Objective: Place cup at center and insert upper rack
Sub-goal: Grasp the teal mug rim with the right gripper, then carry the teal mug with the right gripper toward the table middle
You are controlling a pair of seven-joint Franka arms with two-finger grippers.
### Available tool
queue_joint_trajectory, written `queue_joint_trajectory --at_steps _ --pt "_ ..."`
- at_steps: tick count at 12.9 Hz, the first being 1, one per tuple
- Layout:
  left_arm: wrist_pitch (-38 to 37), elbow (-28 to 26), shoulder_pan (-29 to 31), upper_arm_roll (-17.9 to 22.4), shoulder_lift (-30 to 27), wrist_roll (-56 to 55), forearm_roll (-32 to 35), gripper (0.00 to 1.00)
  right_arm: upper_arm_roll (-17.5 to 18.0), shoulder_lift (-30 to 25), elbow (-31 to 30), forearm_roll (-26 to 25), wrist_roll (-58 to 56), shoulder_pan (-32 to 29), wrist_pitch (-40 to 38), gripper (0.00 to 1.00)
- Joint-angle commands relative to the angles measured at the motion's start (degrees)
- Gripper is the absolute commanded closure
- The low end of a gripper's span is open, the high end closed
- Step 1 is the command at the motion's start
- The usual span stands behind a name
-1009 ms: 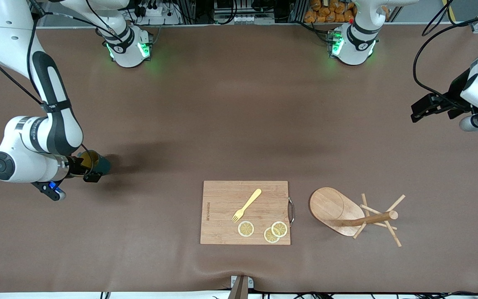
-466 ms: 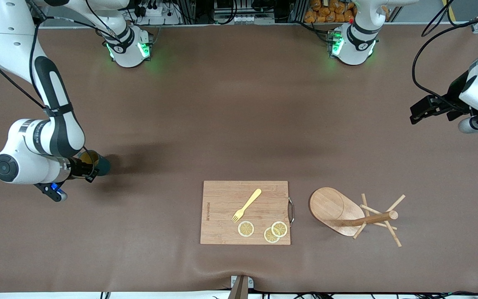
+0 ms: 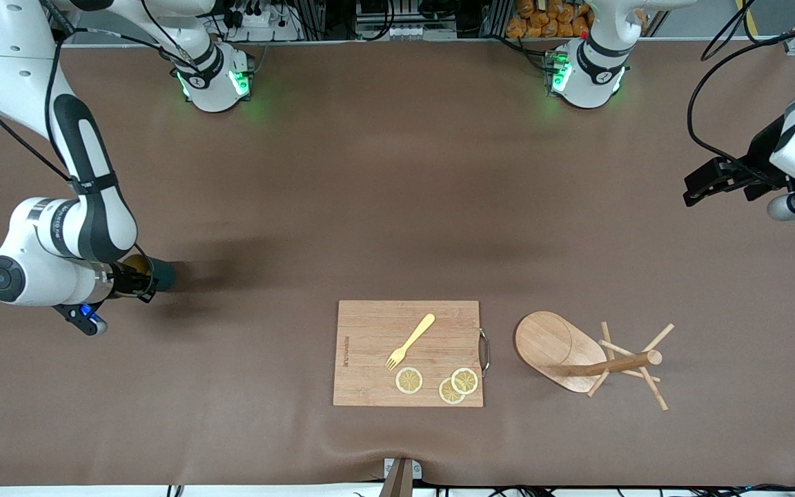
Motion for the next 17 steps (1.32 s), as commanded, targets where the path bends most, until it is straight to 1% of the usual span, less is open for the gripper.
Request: queue_joint_trajectory --at_steps 1,3,6,8,9,11,14,17 --pt "-0.4 0.3 -0.1 0.0 0.2 0.4 -1.3 0.00 0.6 -1.6 0.8 0.7 0.8 0.4 -2.8 1.00" --pt "-0.1 0.2 0.3 0.0 0.3 0.4 -2.3 0.00 0.7 -4.4 1.1 0.8 5.0 2.5 -5.7 1.00" --pt "-0.1 0.1 0.2 0.0 0.3 0.4 -2.8 0.00 0.9 -8.0 1.1 0.9 15.0 8.6 -7.9 1.00" --pt "-1.4 -0.3 -0.1 0.0 0.2 0.4 -2.5 0.00 0.9 -9.6 1.2 2.1 24.3 14.1 -8.6 1.00" --pt "-3.1 -0.6 -0.2 0.0 0.0 0.5 -2.0 0.00 0.9 -9.9 1.2 3.0 28.5 16.8 -8.6 1.00" --pt "-3.2 -2.1 0.1 0.0 -1.6 0.6 -1.5 0.00 0.8 -10.1 1.3 7.2 34.8 21.1 -7.8 1.00" --pt "-2.1 -3.1 0.1 -0.2 -3.9 0.6 2.0 0.00 0.8 -10.4 1.6 7.8 46.5 28.2 -5.8 1.00" --pt "0.9 -7.3 0.2 -0.9 -8.2 0.6 2.8 0.00 0.8 -10.4 2.0 7.7 58.2 35.5 -2.9 1.00"
